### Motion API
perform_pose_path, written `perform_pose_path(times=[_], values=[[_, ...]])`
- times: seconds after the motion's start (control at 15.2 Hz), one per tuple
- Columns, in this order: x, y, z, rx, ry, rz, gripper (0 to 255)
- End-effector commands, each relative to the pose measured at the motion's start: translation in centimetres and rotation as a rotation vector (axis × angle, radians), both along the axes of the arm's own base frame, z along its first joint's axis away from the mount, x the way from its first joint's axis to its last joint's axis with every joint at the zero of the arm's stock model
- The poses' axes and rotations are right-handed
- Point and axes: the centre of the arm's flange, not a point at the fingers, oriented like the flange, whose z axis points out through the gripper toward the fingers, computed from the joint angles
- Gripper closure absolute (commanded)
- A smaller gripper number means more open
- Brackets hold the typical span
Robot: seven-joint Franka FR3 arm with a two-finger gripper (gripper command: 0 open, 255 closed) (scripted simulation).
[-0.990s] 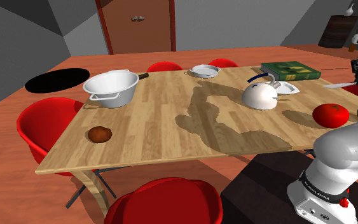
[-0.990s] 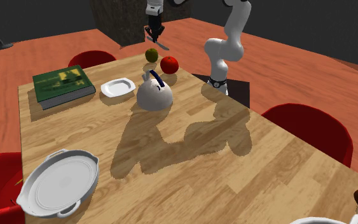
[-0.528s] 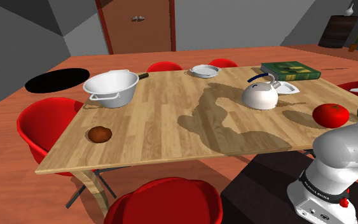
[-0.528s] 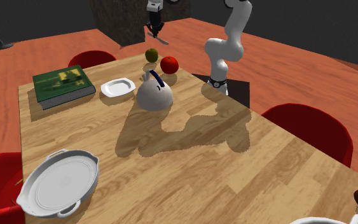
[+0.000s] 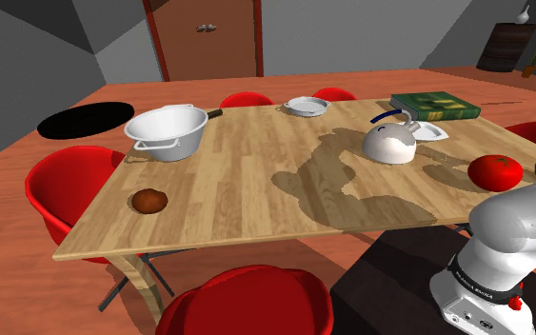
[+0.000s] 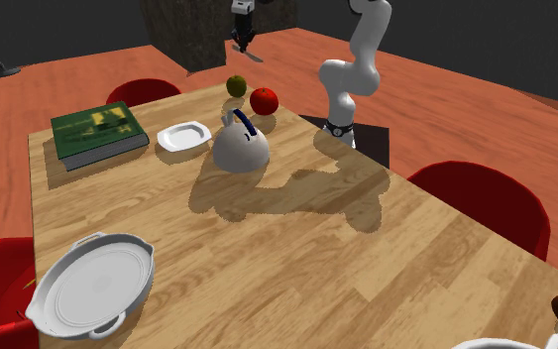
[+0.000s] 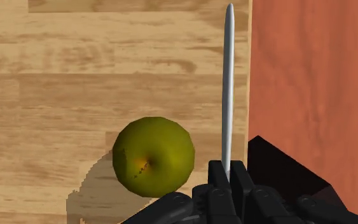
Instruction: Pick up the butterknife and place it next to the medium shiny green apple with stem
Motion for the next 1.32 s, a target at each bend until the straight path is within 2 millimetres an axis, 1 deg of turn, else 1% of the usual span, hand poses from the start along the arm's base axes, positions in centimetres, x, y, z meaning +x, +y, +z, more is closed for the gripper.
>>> perform_pose_path(times=[0.0, 0.26, 1.25], values=[[-2.5, -1.2, 0.2, 0.000, 0.001, 0.001, 255], [-7.6, -3.2, 0.2, 0.000, 0.001, 0.001, 255], [-7.6, -3.2, -7.7, 0.000, 0.001, 0.001, 255]])
